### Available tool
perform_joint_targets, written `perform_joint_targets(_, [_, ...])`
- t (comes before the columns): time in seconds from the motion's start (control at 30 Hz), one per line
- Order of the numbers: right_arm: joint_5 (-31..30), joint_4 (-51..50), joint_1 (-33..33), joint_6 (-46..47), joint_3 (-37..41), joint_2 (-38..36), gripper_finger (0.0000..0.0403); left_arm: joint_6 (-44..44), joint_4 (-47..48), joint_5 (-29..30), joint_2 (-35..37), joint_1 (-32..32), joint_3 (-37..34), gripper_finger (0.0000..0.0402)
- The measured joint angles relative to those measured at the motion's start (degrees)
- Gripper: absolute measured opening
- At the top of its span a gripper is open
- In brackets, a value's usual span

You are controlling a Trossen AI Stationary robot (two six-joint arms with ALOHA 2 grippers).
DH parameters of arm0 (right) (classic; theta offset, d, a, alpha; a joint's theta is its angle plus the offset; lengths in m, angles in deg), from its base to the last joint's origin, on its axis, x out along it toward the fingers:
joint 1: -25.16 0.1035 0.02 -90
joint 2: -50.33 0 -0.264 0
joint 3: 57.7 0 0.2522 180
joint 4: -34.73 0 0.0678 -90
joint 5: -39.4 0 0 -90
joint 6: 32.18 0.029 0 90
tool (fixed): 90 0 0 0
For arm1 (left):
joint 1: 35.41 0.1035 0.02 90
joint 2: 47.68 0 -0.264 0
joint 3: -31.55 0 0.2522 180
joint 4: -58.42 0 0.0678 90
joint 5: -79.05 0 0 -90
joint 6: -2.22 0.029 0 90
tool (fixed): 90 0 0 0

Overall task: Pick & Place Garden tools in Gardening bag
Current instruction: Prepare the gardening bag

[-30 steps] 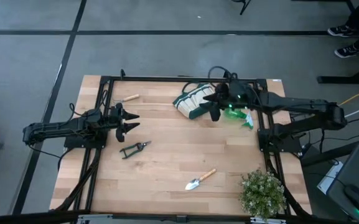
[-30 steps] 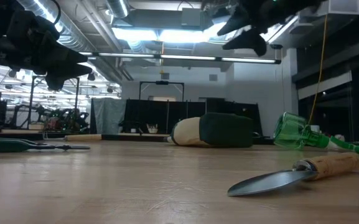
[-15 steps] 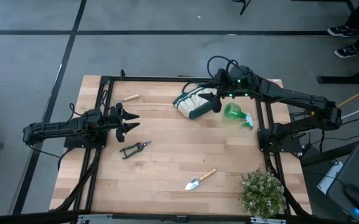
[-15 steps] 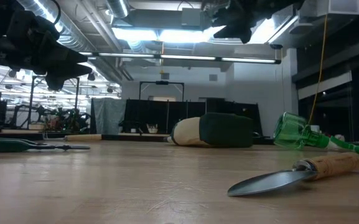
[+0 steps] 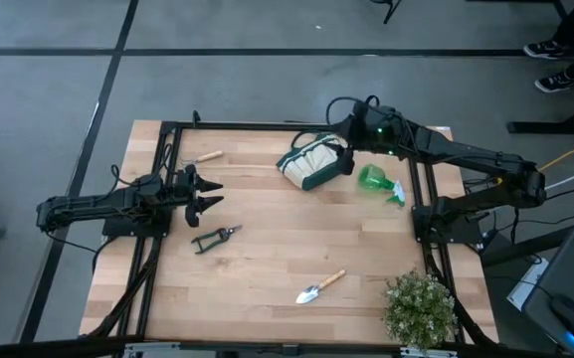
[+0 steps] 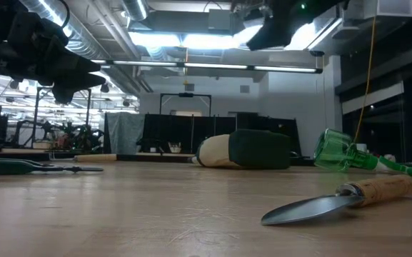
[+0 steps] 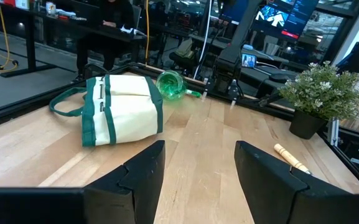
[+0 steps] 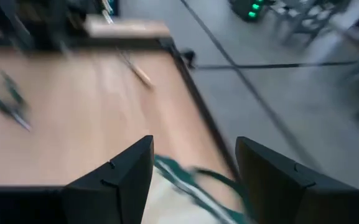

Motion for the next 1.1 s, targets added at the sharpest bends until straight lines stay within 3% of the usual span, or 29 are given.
perform_joint_targets(0.13, [-1.32,-4.53,-0.08,-9.81,0.03,1.5,0.0232,0.0,0.0,0.0,0.0,-0.01,0.01,0.019])
perform_joint_targets(0.7, [-2.07,-8.65,-0.81,-18.35,0.09,20.61,0.0232,0.0,0.0,0.01,-0.01,0.0,0.01,0.019])
perform_joint_targets(0.83, [-0.03,-9.35,-0.3,-18.66,0.1,22.19,0.0231,0.0,0.0,0.0,-0.01,0.0,0.01,0.019])
perform_joint_targets(0.97, [5.73,-9.34,-0.22,-18.83,0.12,22.21,0.0231,0.0,0.0,0.0,-0.01,-0.02,-0.01,0.0191])
perform_joint_targets(1.1, [6.88,-10.63,-0.22,-18.61,0.12,22.21,0.0231,0.0,0.0,0.0,0.0,0.0,0.01,0.0189])
